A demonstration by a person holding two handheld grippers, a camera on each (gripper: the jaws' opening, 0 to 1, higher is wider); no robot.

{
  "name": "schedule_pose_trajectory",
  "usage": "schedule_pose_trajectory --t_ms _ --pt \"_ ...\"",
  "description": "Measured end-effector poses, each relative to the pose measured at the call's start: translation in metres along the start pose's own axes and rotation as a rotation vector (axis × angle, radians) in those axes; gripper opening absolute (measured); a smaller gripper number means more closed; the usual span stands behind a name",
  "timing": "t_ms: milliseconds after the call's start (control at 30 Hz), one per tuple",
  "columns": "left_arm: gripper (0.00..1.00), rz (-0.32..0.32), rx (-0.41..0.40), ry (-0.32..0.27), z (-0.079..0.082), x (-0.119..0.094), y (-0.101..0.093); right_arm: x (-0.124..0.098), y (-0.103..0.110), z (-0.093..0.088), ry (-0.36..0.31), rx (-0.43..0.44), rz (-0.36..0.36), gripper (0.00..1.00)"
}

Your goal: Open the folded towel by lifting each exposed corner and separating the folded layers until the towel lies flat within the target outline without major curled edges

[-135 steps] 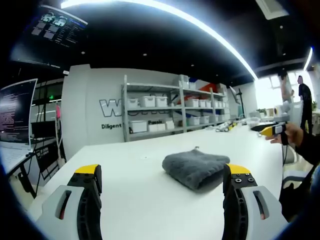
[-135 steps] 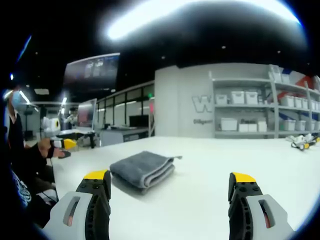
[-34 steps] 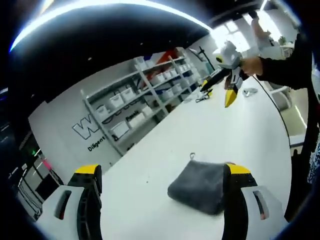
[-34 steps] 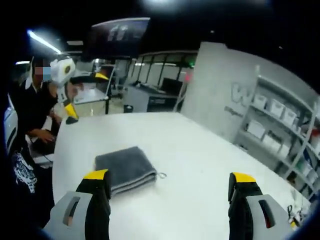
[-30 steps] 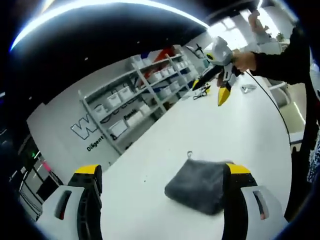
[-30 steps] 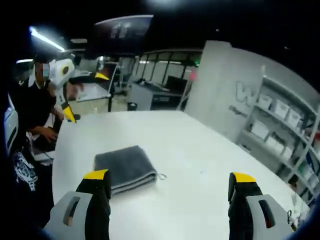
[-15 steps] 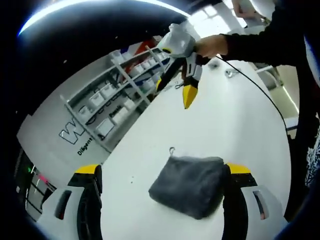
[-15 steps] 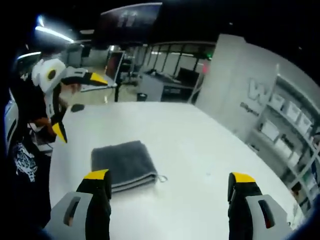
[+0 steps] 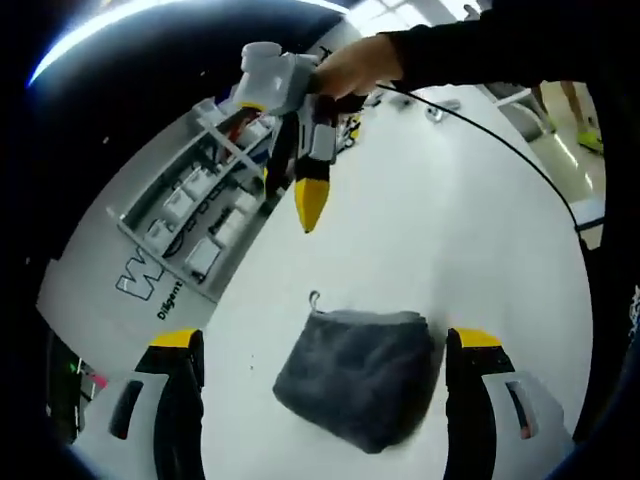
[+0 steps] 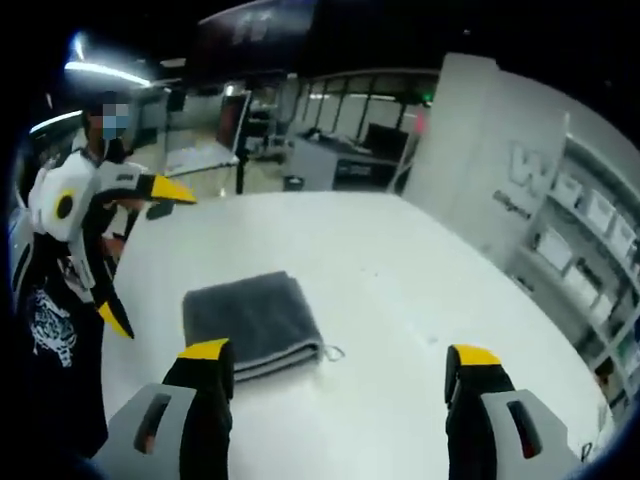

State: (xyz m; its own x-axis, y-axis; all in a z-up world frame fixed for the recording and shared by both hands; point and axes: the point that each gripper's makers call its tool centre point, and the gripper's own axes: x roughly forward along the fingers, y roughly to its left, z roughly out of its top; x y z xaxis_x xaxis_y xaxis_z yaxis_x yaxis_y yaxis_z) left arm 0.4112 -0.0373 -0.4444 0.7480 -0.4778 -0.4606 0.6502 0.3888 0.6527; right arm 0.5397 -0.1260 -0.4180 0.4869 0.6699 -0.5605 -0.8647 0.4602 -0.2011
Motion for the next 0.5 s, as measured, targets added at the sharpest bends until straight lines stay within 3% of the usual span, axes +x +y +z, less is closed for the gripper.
schedule_pose_trajectory --t_ms 233,433,500 --pt "0.99 -0.058 -0.037 0.022 -0.001 0.007 -0.013 0.015 0.016 -0.004 0.08 -0.07 0.115 0.85" --pt "0.96 -0.068 -0.034 0.015 0.001 0.006 -0.014 0.015 0.011 0.003 0.11 -0.098 0.14 0.87" --pt "0.99 -0.069 -0.015 0.008 0.002 0.009 -0.014 0.014 0.007 0.005 0.124 -0.111 0.162 0.86"
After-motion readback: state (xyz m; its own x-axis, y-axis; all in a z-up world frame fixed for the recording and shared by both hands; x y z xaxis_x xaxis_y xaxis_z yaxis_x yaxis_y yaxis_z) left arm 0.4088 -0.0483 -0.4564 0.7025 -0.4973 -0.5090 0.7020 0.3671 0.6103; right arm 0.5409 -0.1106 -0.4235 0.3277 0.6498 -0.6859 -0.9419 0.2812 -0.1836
